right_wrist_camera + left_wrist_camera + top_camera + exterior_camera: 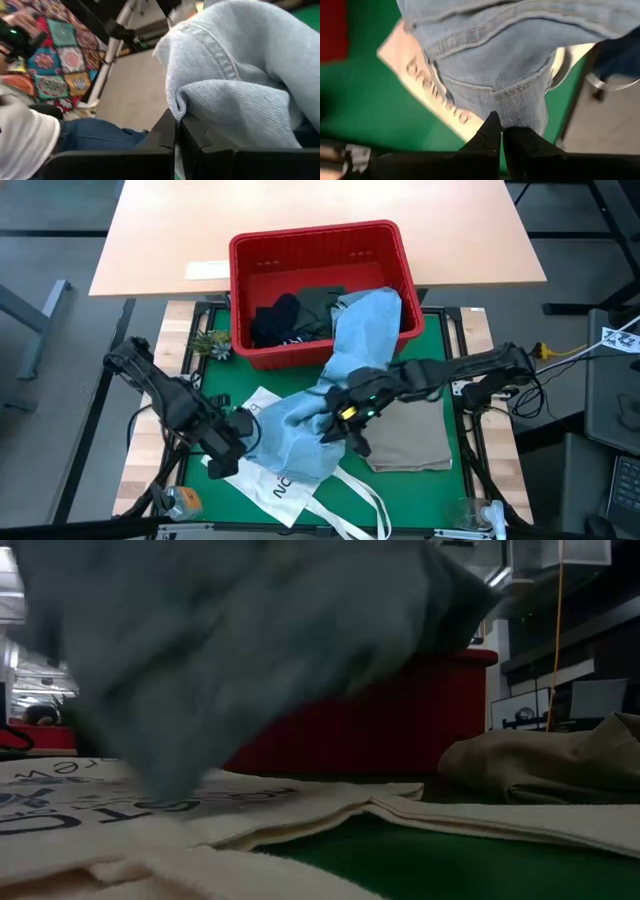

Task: Fold Laundry from Bin
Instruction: Fold the light blue pants

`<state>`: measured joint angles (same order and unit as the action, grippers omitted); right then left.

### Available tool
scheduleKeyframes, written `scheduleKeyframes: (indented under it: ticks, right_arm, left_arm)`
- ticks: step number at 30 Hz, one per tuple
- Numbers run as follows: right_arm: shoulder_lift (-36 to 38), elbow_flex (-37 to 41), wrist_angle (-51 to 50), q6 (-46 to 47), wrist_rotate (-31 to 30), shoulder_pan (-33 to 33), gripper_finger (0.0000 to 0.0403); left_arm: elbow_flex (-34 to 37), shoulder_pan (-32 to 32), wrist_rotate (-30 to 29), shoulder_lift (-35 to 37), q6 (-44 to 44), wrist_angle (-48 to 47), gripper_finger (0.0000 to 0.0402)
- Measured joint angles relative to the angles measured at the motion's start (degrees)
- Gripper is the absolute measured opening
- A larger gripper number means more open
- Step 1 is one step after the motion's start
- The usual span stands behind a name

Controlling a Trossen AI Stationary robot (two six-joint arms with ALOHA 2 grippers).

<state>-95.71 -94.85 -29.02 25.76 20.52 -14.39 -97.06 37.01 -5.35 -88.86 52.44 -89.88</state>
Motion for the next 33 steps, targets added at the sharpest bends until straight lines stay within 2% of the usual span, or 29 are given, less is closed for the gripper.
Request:
scheduleKeyframes:
  ticks: [4, 11, 17, 20, 27, 33]
  right_arm:
    - [-3.60, 0.02, 0.37, -0.61, -1.67, 0.16, 0.0007]
    - [-8.64, 0.02, 0.41, -4.46, -10.48, 0.22, 0.0007]
    - [-11.83, 0.02, 1.48, -9.90, -20.21, 0.25, 0.0007]
    - [-13.23, 0.02, 2.66, -11.81, -23.11, 0.26, 0.0007]
    - [-14.17, 0.02, 3.26, -12.59, -24.62, 0.26, 0.0007]
    - [-14.17, 0.02, 5.49, -12.59, -24.49, 0.26, 0.0012]
  left_arm:
    - [7.10, 0.53, 0.40, 0.01, 0.03, 0.01, 0.0000]
    - [17.94, 0.54, 0.15, 1.17, 1.08, 0.00, 0.0006]
    - [24.93, 0.51, 0.09, 1.22, 1.43, 0.04, 0.0009]
    - [28.00, 0.50, -0.06, 1.22, 1.43, 0.03, 0.0009]
    - [33.06, 0.53, -0.16, 1.25, 1.17, -0.05, 0.0011]
    - [33.36, 0.17, -0.72, 1.25, 1.44, -0.16, 0.0011]
